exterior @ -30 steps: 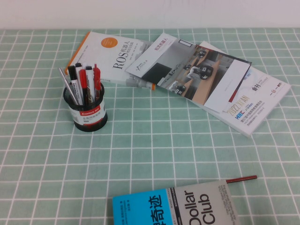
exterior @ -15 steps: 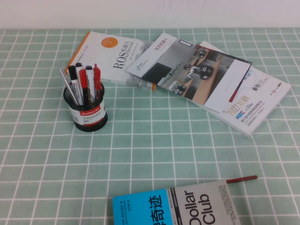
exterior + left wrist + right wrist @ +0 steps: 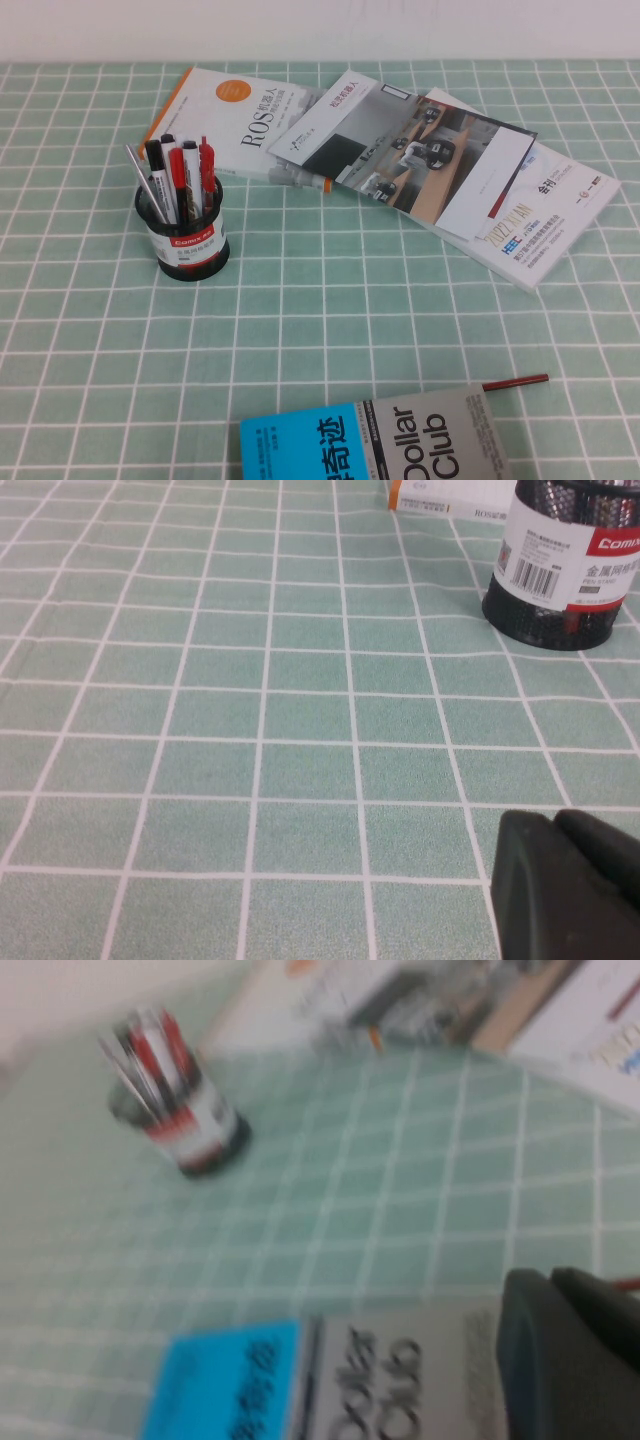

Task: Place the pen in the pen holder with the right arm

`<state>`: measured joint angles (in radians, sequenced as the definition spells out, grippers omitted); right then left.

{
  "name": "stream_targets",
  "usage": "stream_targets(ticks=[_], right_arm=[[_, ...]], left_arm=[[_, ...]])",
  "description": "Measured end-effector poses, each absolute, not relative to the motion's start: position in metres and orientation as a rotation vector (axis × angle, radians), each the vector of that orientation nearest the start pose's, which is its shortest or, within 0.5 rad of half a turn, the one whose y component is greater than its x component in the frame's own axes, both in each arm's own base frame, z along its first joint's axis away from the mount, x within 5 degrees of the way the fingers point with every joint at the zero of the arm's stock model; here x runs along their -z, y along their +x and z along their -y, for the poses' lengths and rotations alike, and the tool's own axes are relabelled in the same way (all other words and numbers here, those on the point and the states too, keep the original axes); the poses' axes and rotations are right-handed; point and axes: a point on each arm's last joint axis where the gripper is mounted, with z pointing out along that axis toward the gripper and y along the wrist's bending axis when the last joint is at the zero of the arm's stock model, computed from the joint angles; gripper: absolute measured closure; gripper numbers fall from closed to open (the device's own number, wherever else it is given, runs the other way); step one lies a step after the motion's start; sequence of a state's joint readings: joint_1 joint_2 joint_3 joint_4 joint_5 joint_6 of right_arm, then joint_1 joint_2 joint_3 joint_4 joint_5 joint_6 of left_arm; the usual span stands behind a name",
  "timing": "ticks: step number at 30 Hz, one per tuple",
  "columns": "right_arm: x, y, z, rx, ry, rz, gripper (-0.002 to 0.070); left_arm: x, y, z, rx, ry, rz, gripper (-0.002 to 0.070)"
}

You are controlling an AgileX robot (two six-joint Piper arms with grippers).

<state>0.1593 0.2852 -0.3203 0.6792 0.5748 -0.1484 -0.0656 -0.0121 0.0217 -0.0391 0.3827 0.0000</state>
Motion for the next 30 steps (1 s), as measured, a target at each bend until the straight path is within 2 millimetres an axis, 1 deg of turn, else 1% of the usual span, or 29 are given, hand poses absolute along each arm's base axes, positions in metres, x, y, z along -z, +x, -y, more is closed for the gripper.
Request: stream_targets(ticks=[4,8,11,13,15,17,20,22,26,30], right_arm=[[-0.284,0.080,-0.045,-0.609,-0.134,-2.137,0.0696],[-0.299,0.107,-0.051,-0.544,-0.296,-2.252,0.0696],[-0.311,0.130,-0.056,-0.534,-0.382,-2.318,0.0696],[-0.317,0.149,-0.060,-0.539,-0.421,-2.363,0.0696],[-0.318,0.169,-0.067,-0.540,-0.474,-2.402,0.0696],[-0.318,0.187,-0.075,-0.519,-0.569,-2.414,0.0696],[-0.315,0.213,-0.093,-0.436,-0.794,-2.433,0.0696],[-0.312,0.225,-0.104,-0.366,-0.945,-2.438,0.0696],[-0.300,0.238,-0.127,-0.230,-1.283,-2.417,0.0696],[-0.291,0.241,-0.142,-0.047,-1.626,-2.287,0.0696]], left_arm=[[-0.172,0.052,0.005,0.084,0.038,-1.876,0.0681],[-0.172,0.052,0.005,0.084,0.038,-1.876,0.0681],[-0.172,0.052,0.005,0.084,0.038,-1.876,0.0681],[-0.172,0.052,0.005,0.084,0.038,-1.876,0.0681],[-0.172,0.052,0.005,0.084,0.038,-1.876,0.0681],[-0.172,0.052,0.005,0.084,0.038,-1.876,0.0681],[-0.172,0.052,0.005,0.084,0.038,-1.876,0.0681],[-0.172,0.052,0.005,0.084,0.038,-1.876,0.0681],[-0.172,0.052,0.005,0.084,0.038,-1.876,0.0681],[-0.172,0.052,0.005,0.084,0.038,-1.876,0.0681]])
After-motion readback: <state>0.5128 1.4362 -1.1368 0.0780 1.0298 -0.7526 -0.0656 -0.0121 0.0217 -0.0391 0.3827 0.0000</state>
